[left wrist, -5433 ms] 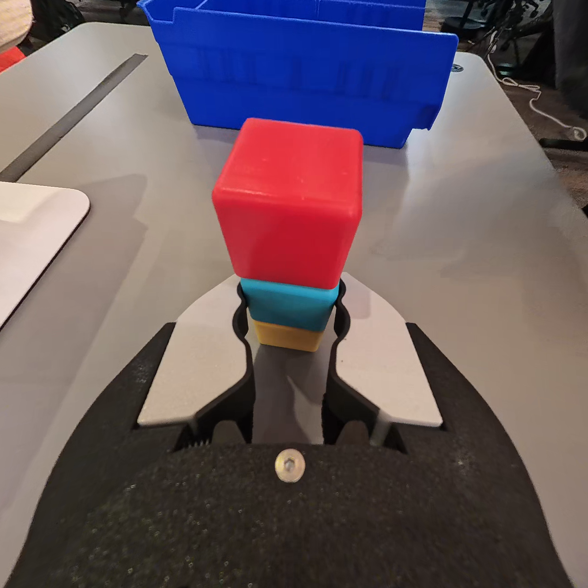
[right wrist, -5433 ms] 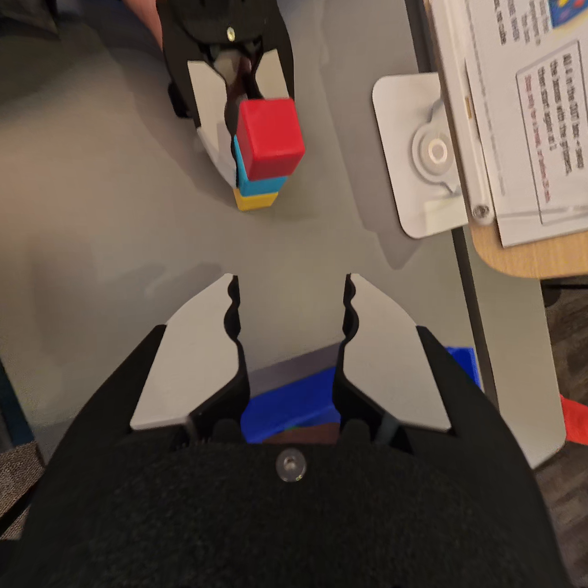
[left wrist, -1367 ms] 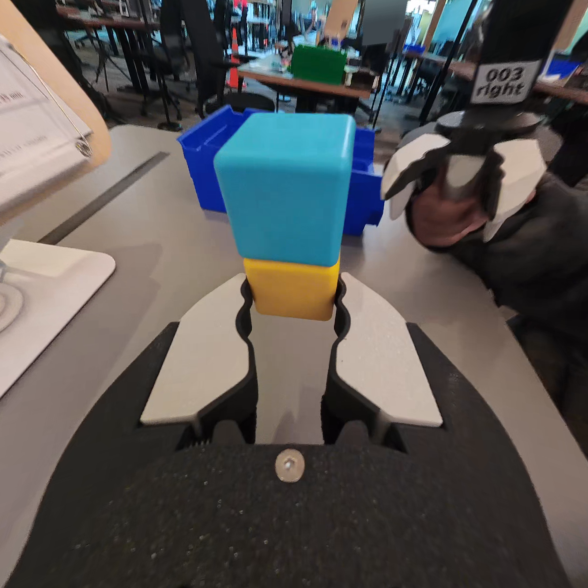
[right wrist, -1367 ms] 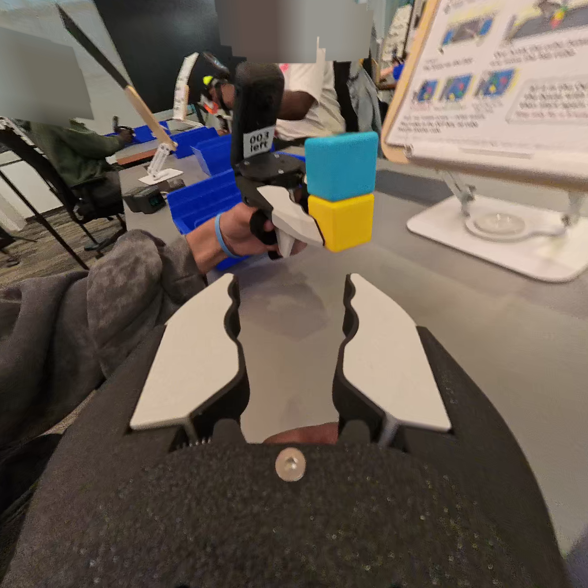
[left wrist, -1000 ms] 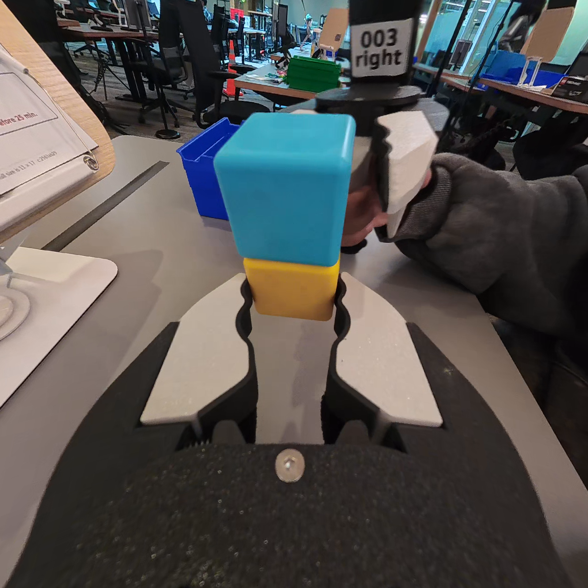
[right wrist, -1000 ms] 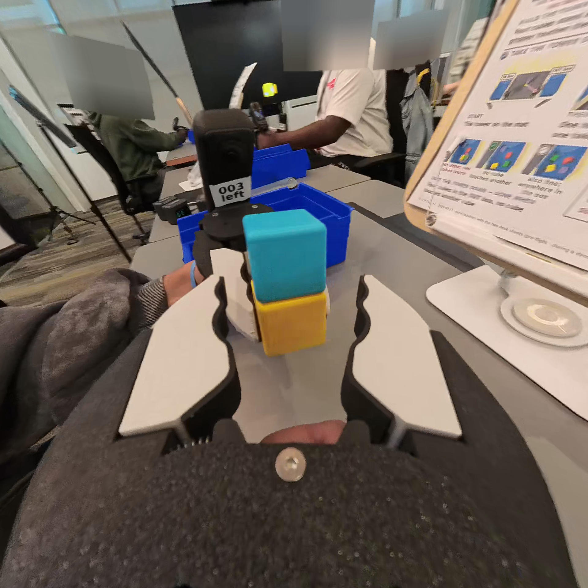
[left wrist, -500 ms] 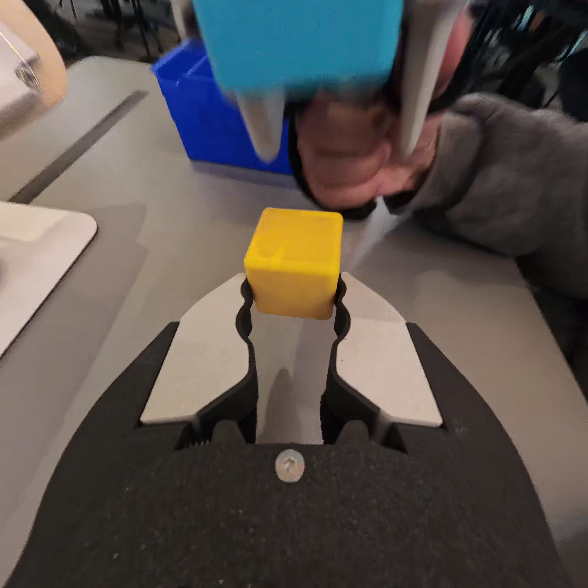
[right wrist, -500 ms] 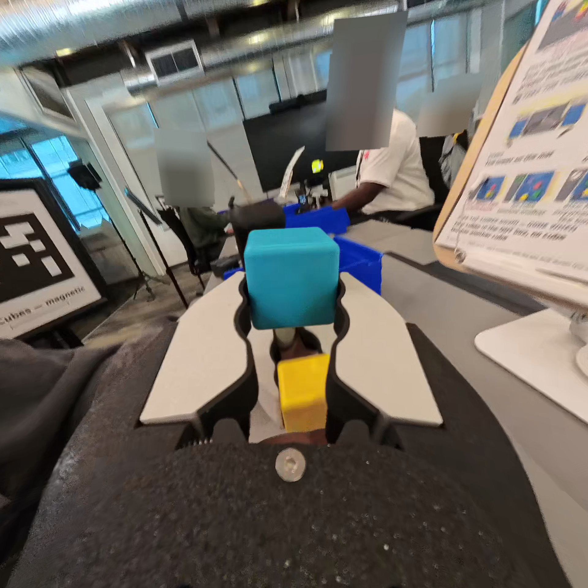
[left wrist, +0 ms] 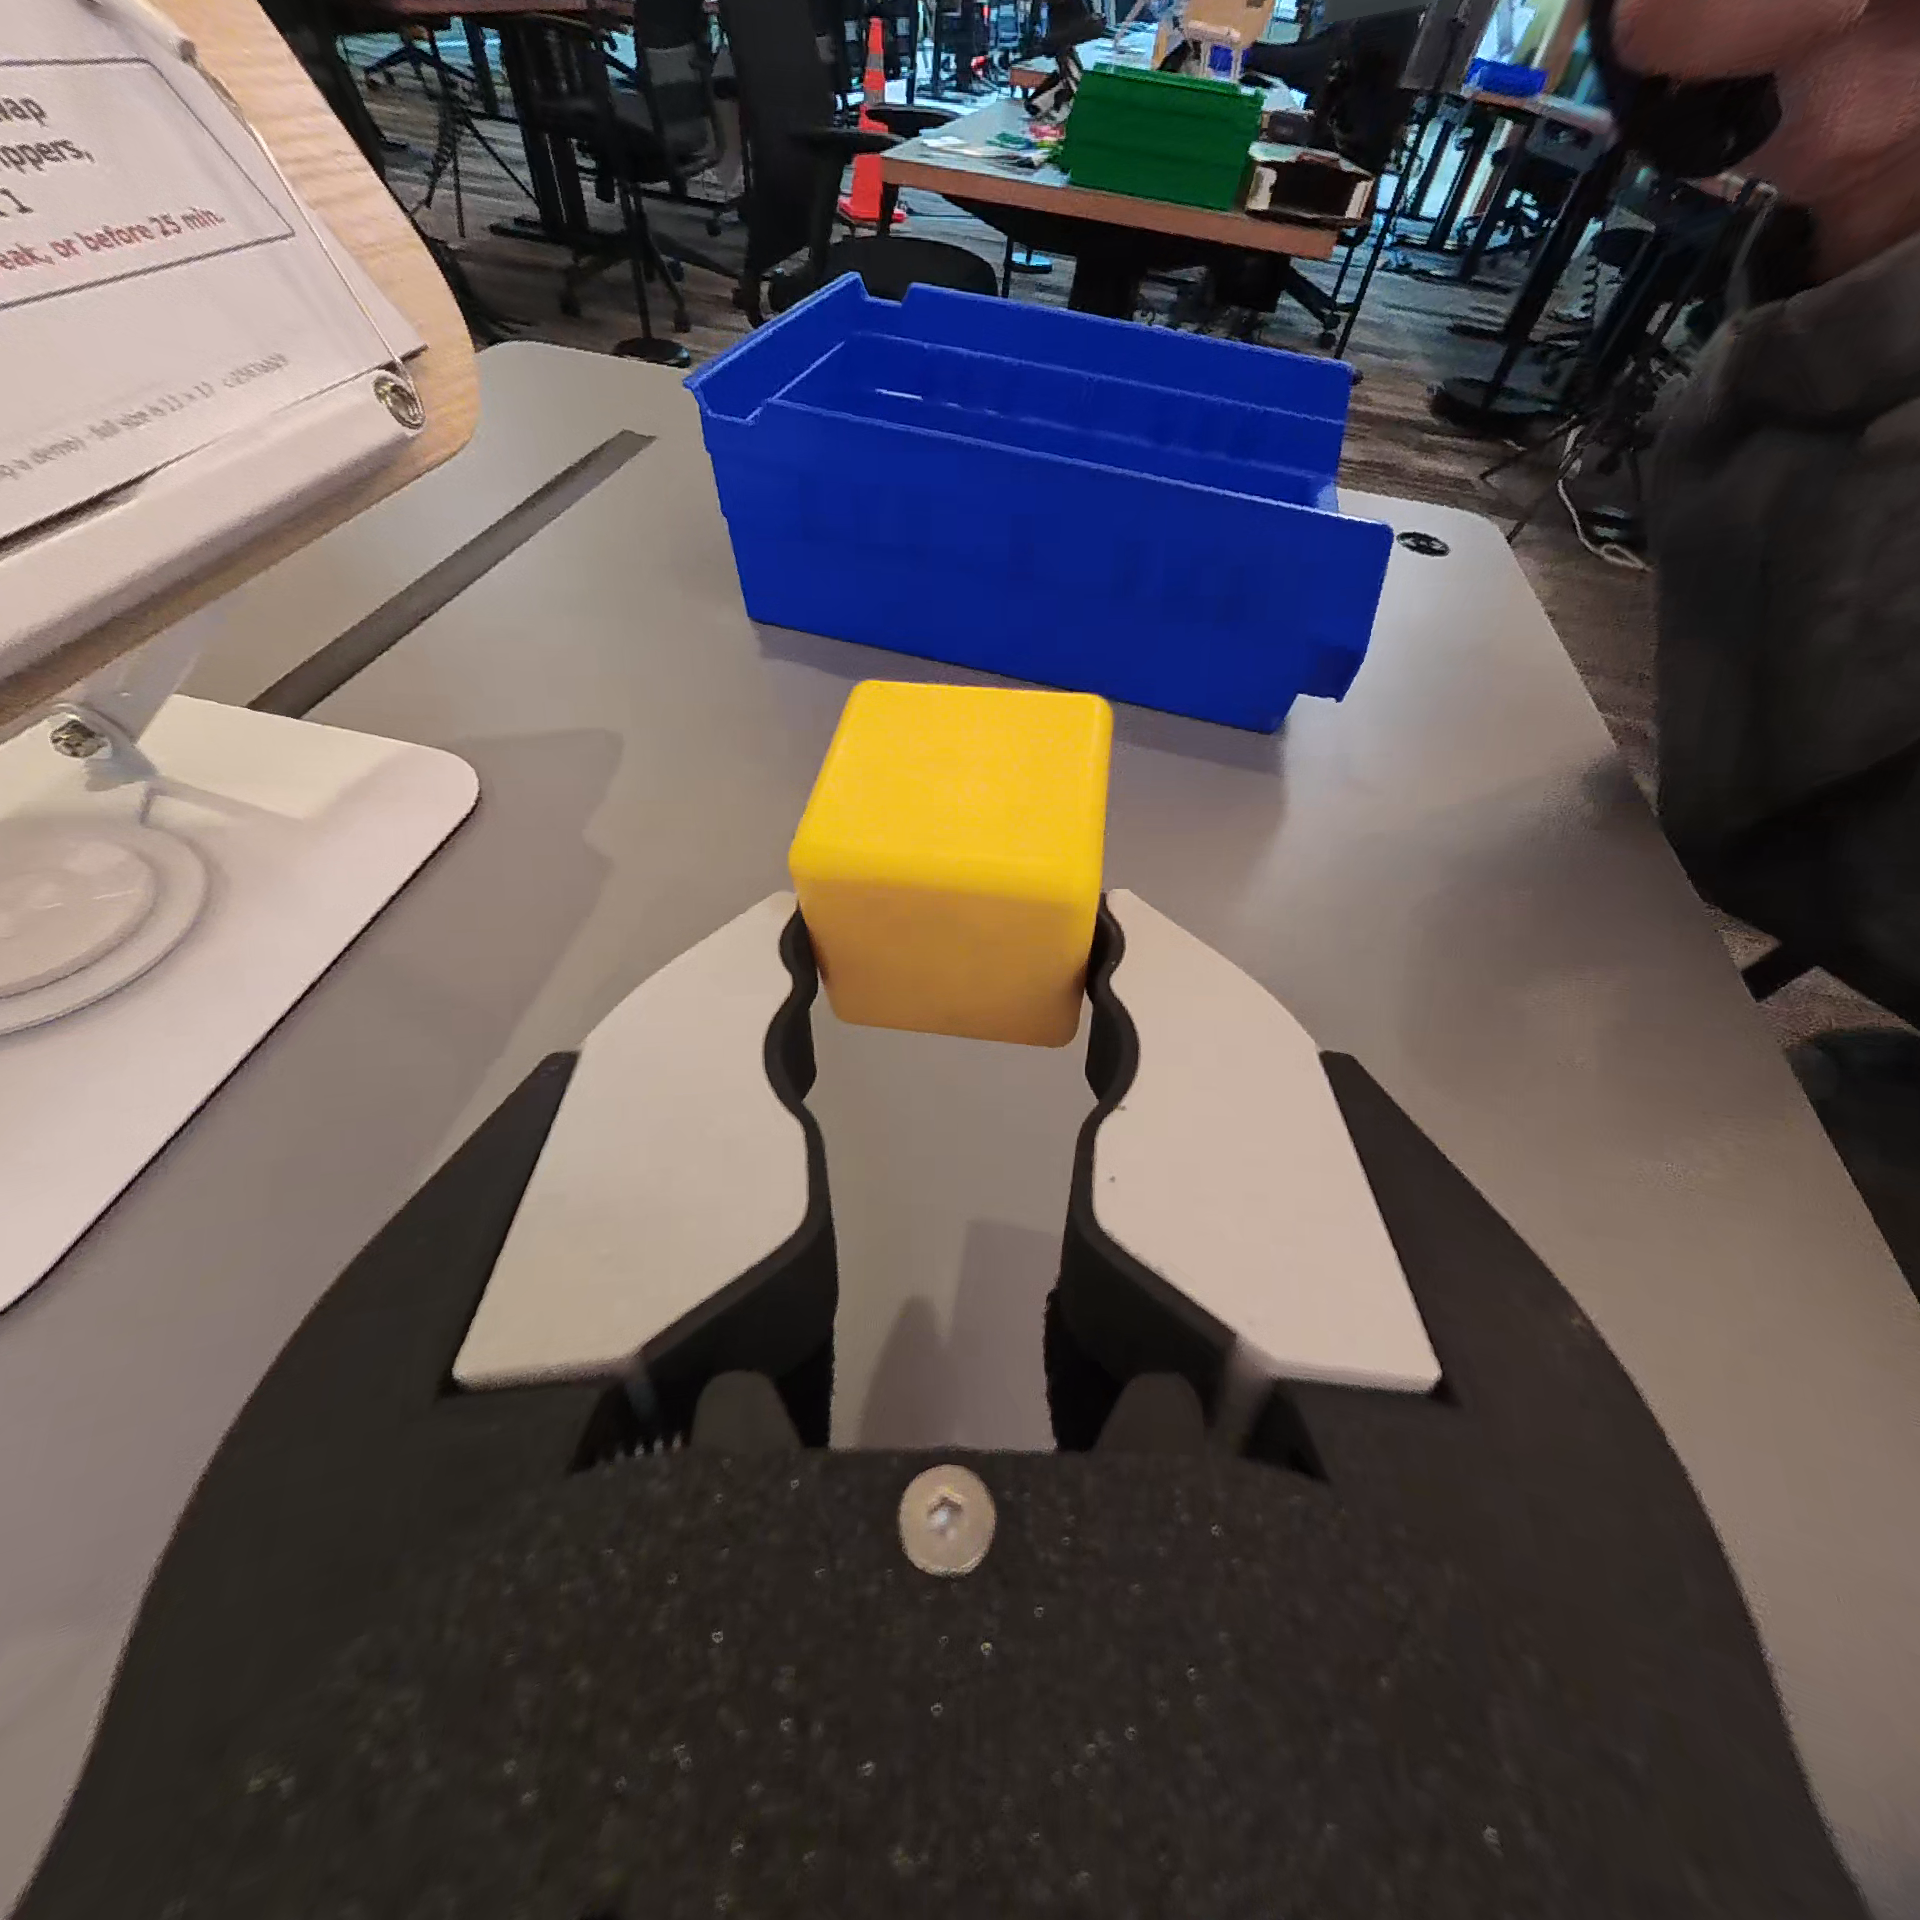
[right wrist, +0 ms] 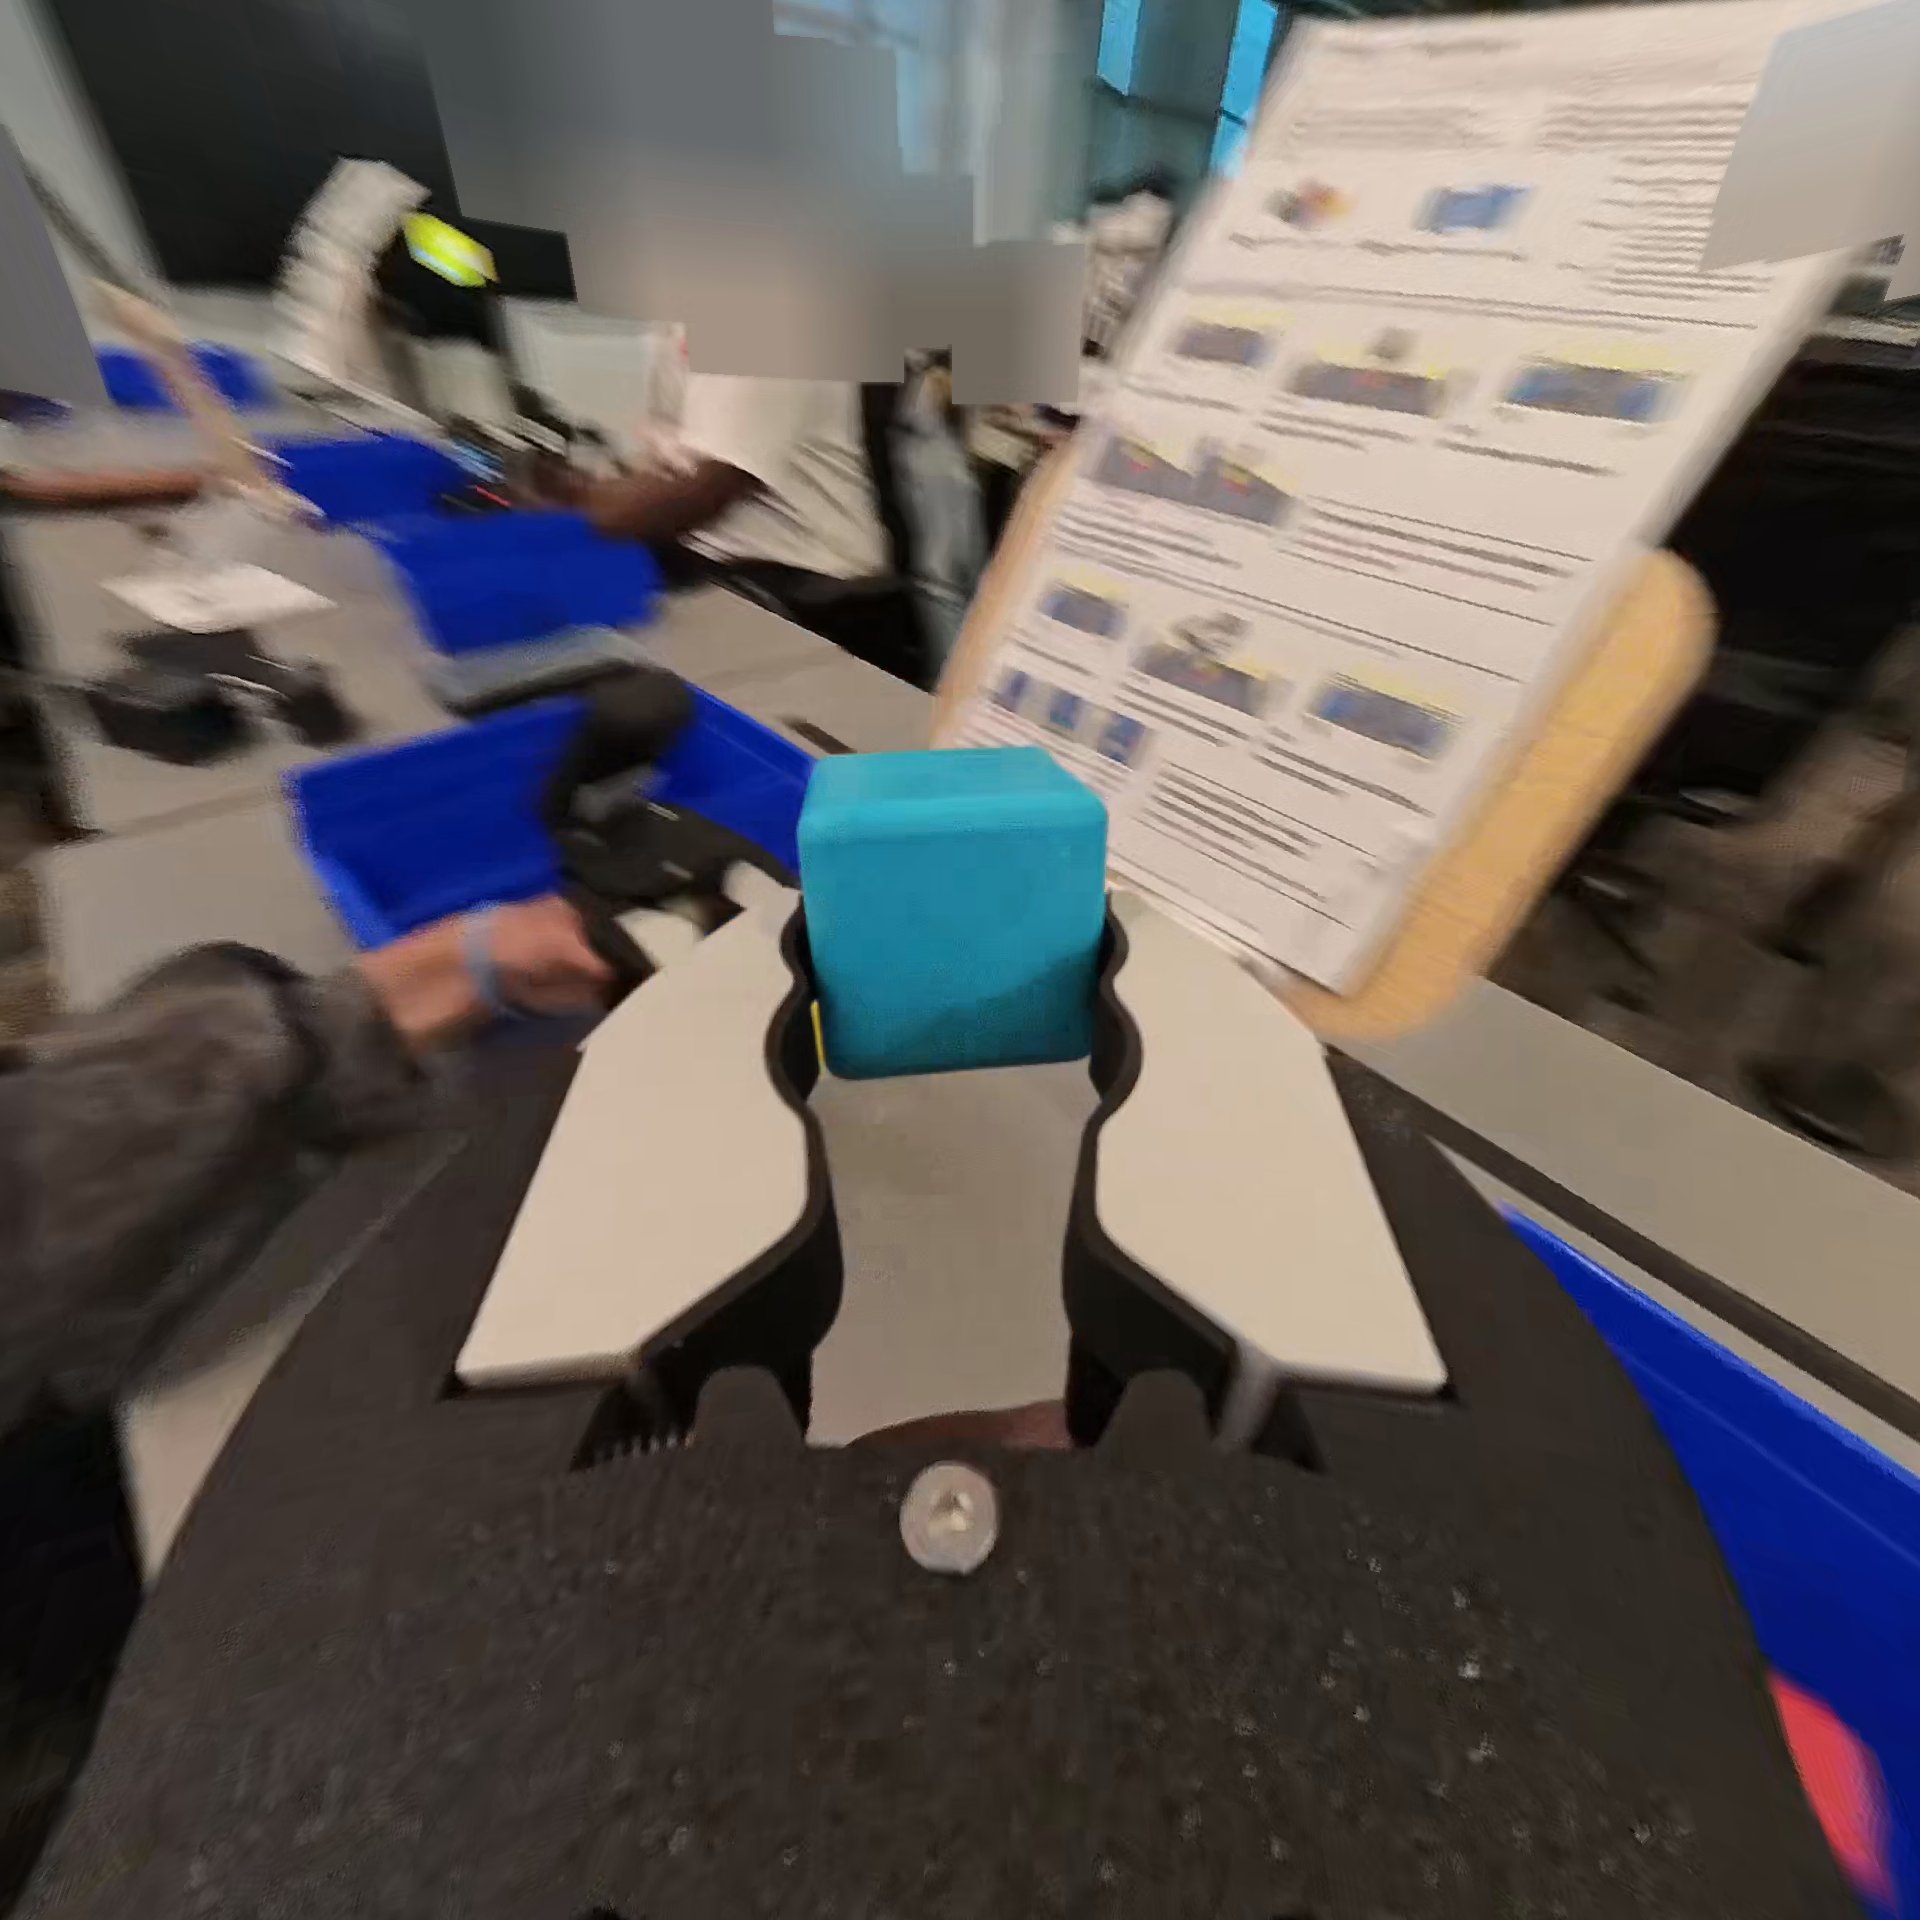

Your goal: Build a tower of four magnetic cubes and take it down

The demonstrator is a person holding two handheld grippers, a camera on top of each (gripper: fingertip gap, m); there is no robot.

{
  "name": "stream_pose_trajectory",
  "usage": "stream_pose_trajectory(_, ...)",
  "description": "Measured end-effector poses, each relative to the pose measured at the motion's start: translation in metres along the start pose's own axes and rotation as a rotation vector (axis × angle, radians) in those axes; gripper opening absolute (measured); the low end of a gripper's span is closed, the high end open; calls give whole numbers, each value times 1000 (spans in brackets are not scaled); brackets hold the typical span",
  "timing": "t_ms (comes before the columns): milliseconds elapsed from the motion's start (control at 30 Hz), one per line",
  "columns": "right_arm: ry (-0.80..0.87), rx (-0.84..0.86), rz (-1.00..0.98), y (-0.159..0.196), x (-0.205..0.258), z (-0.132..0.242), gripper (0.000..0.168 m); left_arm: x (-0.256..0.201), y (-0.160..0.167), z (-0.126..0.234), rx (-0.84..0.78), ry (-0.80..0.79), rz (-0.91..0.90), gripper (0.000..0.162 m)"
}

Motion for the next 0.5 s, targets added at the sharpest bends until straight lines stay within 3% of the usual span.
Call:
stream_pose_trajectory(200,441,373,64,51,-100,82,50,-2,3,-4,32,1,-8,49)
stream_pose_trajectory(367,524,660,-125,127,-167,109,51,-4,9,-10,68,13,-7,49)
stream_pose_trajectory(500,500,866,-192,184,-188,106,51,-3,14,-12,93,13,-1,49)
Point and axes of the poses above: each gripper's, where its closed fingertips meet, z back along the fingers, y out of its underside, x = y × z across the jaws, the point moved 3 cm from there along z, back along the fingers, and after that the axes turned 4 degrees about y, right-handed, at the moved point
